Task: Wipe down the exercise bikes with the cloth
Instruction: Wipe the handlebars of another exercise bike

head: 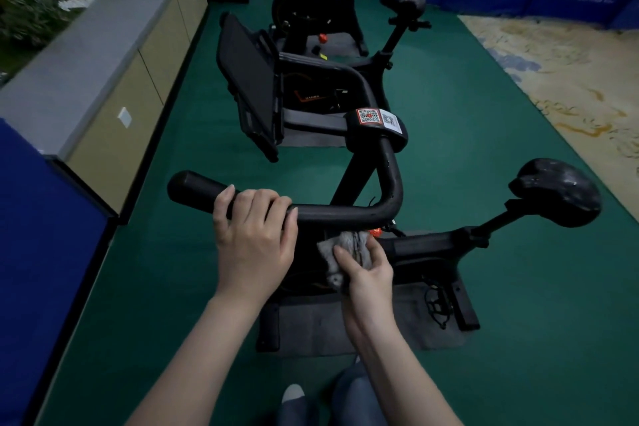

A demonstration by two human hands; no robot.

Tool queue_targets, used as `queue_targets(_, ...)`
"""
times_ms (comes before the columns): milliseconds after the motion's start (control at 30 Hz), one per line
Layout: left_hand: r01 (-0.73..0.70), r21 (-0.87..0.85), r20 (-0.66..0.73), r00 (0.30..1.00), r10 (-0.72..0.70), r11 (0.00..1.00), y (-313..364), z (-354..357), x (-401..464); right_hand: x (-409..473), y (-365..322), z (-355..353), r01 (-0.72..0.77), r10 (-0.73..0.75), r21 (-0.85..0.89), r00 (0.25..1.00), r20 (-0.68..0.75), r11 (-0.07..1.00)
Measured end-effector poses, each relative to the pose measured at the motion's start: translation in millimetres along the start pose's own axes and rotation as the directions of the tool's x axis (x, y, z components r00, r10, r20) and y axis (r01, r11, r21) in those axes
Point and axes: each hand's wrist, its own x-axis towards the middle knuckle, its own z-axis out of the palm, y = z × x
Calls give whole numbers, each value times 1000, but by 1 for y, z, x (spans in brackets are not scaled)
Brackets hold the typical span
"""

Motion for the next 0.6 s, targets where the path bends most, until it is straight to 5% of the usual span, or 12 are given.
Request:
queue_targets(200,-4,8,-3,1000,4,1000,0,0,0,-5,1,15,-67,58,70,991,121,995)
queue_targets(433,-9,14,-4,1000,9,1000,0,1,-1,13,-10,-10,89,-84,75,995,-62,993)
queue_targets(600,-6,17,-10,1000,6,1000,0,2,0,5,0,1,74,-74,8,997,-11,997)
